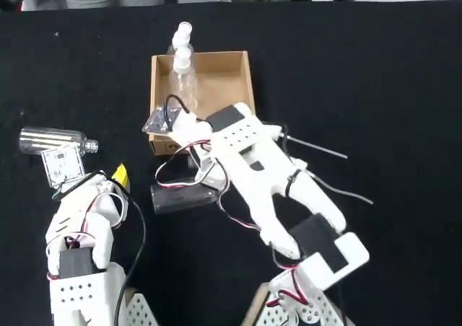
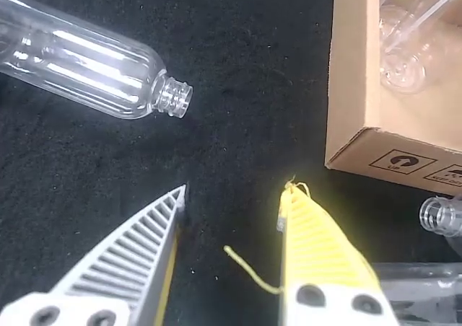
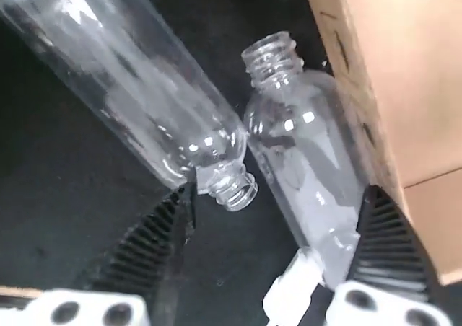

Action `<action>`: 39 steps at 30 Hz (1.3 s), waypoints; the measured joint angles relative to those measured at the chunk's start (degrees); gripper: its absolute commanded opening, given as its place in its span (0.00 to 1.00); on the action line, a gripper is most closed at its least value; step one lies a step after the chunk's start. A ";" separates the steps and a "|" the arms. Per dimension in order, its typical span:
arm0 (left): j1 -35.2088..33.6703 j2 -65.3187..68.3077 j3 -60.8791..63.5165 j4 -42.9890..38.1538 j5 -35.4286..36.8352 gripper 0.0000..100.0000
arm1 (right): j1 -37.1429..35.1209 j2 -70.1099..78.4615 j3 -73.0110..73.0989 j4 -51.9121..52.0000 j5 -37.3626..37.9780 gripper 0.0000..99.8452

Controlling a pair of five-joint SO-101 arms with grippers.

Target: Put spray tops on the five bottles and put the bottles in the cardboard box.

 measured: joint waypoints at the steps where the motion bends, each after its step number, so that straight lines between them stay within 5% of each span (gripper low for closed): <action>1: 0.00 0.00 0.00 0.00 0.00 0.19 | 0.09 0.53 -0.09 -0.44 0.26 0.31; 17: 0.00 0.00 0.00 0.00 0.00 0.19 | 1.76 6.51 -1.49 -3.96 1.23 0.31; 23: 0.00 0.00 0.00 0.00 0.00 0.19 | 1.76 6.51 -1.49 -1.93 1.41 0.16; 31: 0.00 0.00 0.00 0.00 0.00 0.19 | 1.76 6.51 -1.49 0.62 1.41 0.16; 39: 0.00 0.00 0.00 0.00 0.00 0.19 | 1.76 4.40 -1.49 3.69 -7.30 0.16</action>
